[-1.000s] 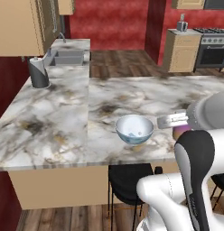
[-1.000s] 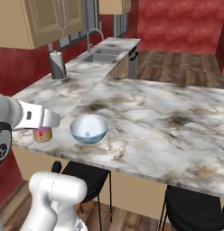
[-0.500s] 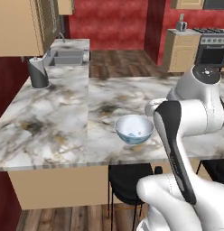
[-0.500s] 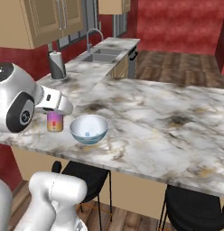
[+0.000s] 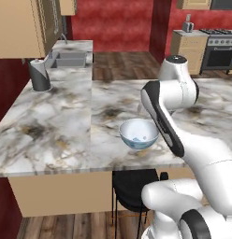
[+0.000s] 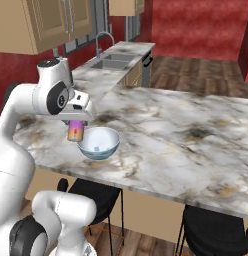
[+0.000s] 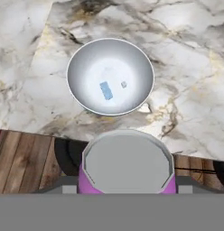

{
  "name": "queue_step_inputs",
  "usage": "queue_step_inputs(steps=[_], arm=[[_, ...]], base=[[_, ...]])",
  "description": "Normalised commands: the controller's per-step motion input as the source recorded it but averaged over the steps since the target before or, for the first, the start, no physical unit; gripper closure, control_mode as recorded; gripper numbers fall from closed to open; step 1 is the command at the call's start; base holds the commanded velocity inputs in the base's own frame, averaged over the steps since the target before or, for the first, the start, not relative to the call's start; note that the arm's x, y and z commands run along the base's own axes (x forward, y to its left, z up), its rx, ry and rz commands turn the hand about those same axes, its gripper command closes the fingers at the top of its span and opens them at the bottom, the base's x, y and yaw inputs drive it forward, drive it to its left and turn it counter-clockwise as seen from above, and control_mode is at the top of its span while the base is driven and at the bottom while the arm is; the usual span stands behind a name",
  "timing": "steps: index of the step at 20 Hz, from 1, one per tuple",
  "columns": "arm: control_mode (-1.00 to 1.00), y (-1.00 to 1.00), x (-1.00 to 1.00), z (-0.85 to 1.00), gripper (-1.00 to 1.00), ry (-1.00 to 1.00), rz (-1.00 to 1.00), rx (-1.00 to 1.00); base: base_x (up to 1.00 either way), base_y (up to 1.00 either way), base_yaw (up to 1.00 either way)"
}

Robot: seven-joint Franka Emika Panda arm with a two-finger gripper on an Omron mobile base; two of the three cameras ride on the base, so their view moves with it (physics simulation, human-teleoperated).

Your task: Open the fridge, grab two sodas, and place both sodas inside the bowl with ice on the dining counter.

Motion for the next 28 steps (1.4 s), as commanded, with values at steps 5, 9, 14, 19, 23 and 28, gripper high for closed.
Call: queue_step_inputs(steps=[5, 9, 14, 19, 23, 28], arm=[[-1.00, 0.00, 0.63, -0.53, 1.00, 0.12, 0.07, 0.00], [-1.00, -0.04, 0.43, -0.28, 1.00, 0.00, 0.01, 0.00], [-1.00, -0.03, 0.23, -0.30, 1.00, 0.00, 0.00, 0.00], [-1.00, 0.00, 0.29, -0.33, 1.00, 0.01, 0.00, 0.00], [-1.00, 0.00, 0.46, -0.32, 1.00, 0.02, 0.00, 0.00], [-1.00, 0.00, 0.39, -0.38, 1.00, 0.02, 0.00, 0.00]], base=[[0.00, 0.00, 0.00], [0.00, 0.00, 0.00], [0.00, 0.00, 0.00], [0.00, 0.00, 0.00], [0.00, 0.00, 0.00], [0.00, 0.00, 0.00]])
